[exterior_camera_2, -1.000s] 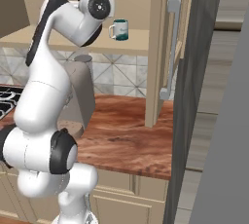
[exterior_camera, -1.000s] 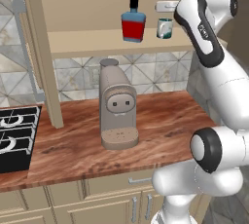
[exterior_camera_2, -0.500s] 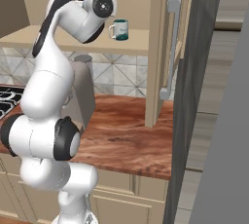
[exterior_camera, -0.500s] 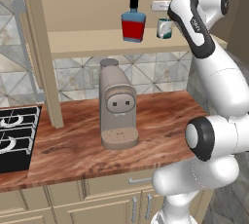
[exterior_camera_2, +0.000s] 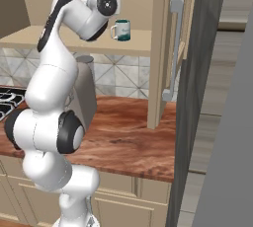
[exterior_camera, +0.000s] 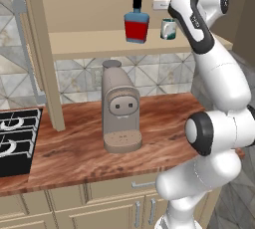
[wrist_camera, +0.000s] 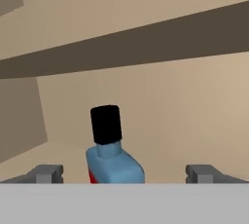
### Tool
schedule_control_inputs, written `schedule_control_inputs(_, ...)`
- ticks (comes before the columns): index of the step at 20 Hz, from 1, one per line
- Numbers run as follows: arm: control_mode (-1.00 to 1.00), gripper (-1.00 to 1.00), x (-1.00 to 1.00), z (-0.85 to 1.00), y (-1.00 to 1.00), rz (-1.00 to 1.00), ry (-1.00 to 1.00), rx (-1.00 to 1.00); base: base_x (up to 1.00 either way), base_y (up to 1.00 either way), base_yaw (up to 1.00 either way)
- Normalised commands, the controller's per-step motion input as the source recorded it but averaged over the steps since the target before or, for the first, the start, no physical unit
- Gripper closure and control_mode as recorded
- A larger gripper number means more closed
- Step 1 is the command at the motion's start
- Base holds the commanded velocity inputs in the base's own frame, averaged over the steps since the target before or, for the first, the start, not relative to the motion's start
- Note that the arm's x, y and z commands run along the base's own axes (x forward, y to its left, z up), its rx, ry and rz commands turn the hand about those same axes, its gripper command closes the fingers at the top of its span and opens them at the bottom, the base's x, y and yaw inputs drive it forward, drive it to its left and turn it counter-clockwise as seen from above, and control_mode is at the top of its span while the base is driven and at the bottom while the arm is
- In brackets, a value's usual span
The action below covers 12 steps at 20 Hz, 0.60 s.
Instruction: Open the cabinet directly in front. Then move the liquor and the mug to the dining counter with the candle on it.
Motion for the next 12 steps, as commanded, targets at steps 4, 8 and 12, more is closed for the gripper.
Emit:
schedule_control_inputs(4, -1.00, -1.00, 0.02, 0.00, 0.18, 0.00, 0.00, -0.04, 0.00, 0.00, 0.00)
schedule_control_inputs(8, -1.00, -1.00, 0.00, 0.00, 0.31, 0.00, 0.00, -0.06, 0.00, 0.00, 0.00)
schedule_control_inputs(12, -1.00, -1.00, 0.00, 0.00, 0.06, 0.00, 0.00, -0.01, 0.00, 0.00, 0.00)
